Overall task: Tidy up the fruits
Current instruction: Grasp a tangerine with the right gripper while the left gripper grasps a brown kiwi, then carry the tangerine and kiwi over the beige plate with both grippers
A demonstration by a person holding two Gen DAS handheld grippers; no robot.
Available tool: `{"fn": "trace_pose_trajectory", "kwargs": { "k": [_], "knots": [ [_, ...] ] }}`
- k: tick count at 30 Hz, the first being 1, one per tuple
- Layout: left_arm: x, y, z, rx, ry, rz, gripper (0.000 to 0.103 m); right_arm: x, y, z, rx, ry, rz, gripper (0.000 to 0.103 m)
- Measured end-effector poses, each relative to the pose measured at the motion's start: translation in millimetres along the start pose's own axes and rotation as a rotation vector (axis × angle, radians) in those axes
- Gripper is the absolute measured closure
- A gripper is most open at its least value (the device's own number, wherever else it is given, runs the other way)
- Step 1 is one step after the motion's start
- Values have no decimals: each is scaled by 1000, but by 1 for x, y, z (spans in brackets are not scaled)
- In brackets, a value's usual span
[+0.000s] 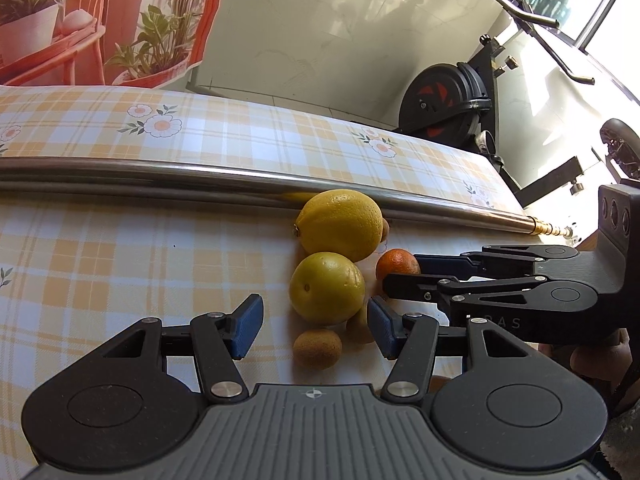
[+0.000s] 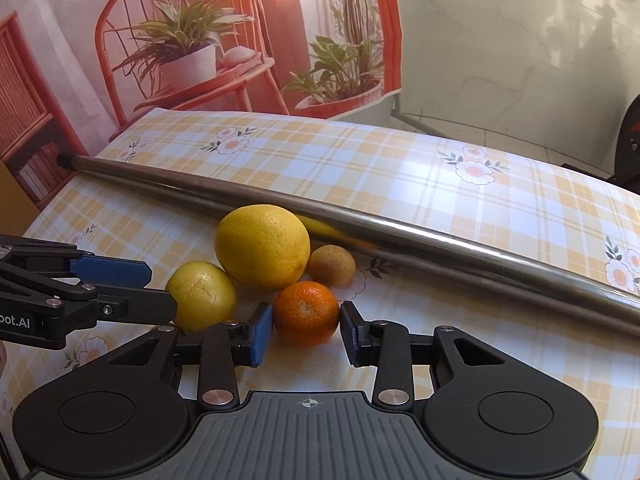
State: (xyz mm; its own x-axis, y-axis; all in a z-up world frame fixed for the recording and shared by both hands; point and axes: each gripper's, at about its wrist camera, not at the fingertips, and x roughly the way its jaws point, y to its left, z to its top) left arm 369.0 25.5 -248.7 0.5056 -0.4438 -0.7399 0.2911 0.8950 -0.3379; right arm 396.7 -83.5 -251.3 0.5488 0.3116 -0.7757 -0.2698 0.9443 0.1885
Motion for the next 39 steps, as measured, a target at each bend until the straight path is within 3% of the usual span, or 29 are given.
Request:
{"fn": "trace_pose_trajectory", "kwargs": {
  "k": [6, 9, 14, 16, 21, 29, 39],
  "knots": [
    [5, -5, -7, 38, 27, 8, 44, -17, -7, -15, 64, -20, 8, 70],
    [8, -4, -11, 38, 51, 26, 53, -24, -12, -23, 99, -32, 13, 70],
    [11, -1, -12, 26, 53, 32, 58, -33, -13, -32, 110, -46, 0, 70],
    [13, -1, -13, 29, 58, 26, 73, -37, -12, -35, 115, -53, 3, 70],
    [8, -2, -15, 39, 45, 40, 73, -49, -9, -39, 130, -75, 8, 70],
    [-31, -18, -21, 86, -34, 43, 73, -77, 0, -53, 147, -104, 18, 70],
    [-96, -45, -64, 105, -143, 44, 73, -114, 10, -76, 162, -118, 29, 70]
  ]
}}
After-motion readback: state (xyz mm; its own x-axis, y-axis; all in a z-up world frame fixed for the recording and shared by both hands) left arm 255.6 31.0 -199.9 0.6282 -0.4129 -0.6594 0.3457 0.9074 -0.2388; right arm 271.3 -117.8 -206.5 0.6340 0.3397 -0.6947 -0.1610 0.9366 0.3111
